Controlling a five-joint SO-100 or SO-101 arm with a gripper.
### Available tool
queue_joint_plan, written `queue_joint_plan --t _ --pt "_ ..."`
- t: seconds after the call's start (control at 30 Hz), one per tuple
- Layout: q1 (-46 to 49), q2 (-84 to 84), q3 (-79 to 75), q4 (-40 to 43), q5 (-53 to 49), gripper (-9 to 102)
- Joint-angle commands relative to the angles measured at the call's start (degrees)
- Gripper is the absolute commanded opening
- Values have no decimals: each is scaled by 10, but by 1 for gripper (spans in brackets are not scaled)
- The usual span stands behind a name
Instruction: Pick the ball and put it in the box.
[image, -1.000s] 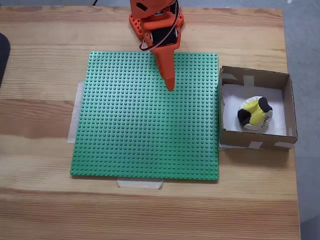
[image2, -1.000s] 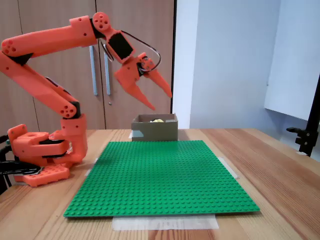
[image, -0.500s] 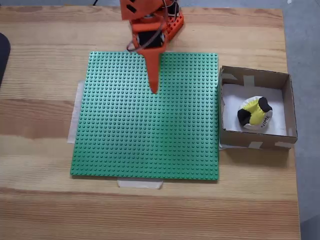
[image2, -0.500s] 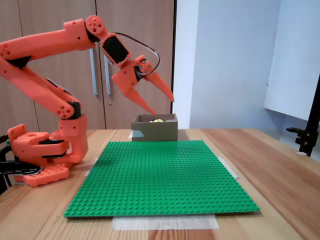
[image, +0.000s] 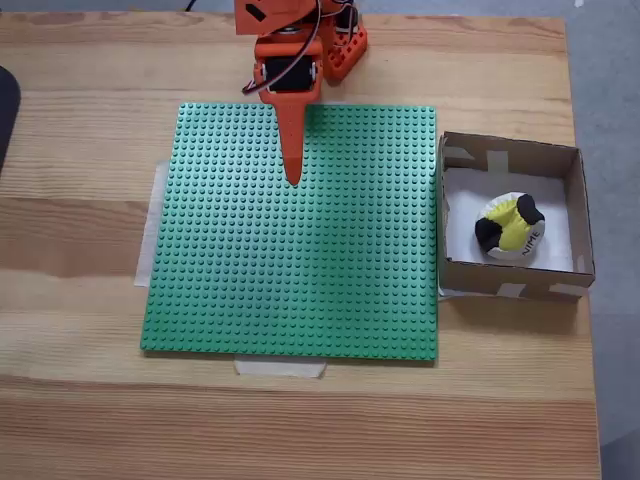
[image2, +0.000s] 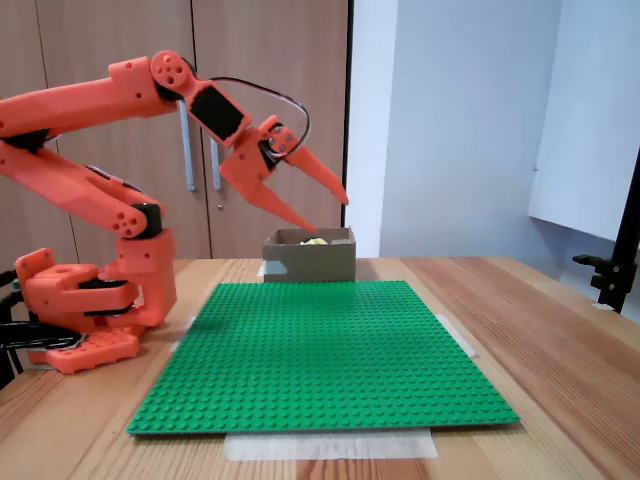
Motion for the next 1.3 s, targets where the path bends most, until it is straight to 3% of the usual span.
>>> queue_joint_plan --t 0.0,0.43,0.93,1.27 --pt "5 21 14 -32 -5 25" --pt "16 76 122 -135 -2 21" --pt "38 182 229 -142 14 5" --pt "43 240 292 -138 9 2"
